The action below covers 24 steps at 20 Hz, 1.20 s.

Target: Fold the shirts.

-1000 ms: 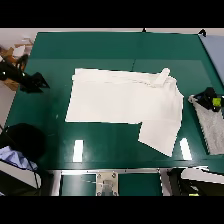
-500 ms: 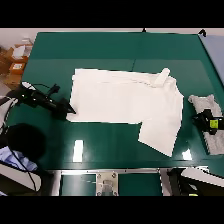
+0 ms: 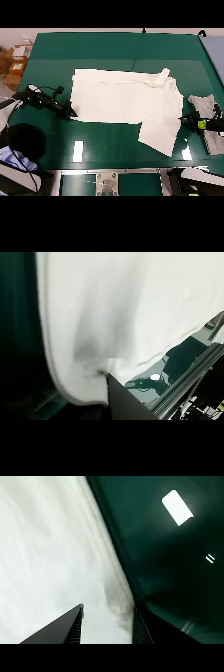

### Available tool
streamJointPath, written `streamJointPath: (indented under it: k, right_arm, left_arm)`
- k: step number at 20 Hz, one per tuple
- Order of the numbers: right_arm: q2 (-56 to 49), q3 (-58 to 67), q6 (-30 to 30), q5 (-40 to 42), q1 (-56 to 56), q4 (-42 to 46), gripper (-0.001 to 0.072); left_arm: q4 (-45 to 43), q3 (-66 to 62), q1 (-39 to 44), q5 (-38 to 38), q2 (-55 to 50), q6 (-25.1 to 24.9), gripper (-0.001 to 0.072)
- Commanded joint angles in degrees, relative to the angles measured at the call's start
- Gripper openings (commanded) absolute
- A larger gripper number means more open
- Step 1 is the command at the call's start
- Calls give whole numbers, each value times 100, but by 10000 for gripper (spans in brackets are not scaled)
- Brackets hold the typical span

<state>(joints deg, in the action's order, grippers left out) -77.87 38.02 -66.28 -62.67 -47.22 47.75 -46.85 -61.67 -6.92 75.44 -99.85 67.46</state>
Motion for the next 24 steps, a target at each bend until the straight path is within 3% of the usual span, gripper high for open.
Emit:
streamJointPath:
  k: [1, 5, 6, 7, 10, 13, 16, 20, 24]
  right_arm:
    - [-463, -31, 251, 243, 267, -393, 408]
    - [-595, 13, 481, 46, 315, -415, 380]
    - [-592, 59, 492, 9, 315, -407, 297]
    - [-592, 114, 507, -22, 315, -409, 264]
    - [-575, 496, 503, -365, 317, -444, 21]
    - [-234, 1281, 503, -1054, 319, -1008, 21]
    - [538, 2509, 503, -1506, 317, -2234, 21]
    - [1875, 4288, 503, -1126, 315, -3589, 21]
    - [3248, 5650, 511, -46, 214, -3635, 21]
  left_arm:
    - [-151, 13, 2, -245, -9, -7, 24]
    - [-168, 13, 2, -245, -9, -9, 24]
    - [-166, 13, 2, -249, -9, -7, 24]
    - [-168, 13, 2, -249, -9, -7, 24]
    - [-208, -15, 2, -236, 142, -7, 23]
    - [-214, -505, 2, -39, 861, 20, 23]
    - [-214, -1679, 2, 219, 2000, 210, 23]
    - [-219, -3893, 2, -90, 3471, 321, 24]
    - [-271, -5853, 2, -634, 4441, 315, 24]
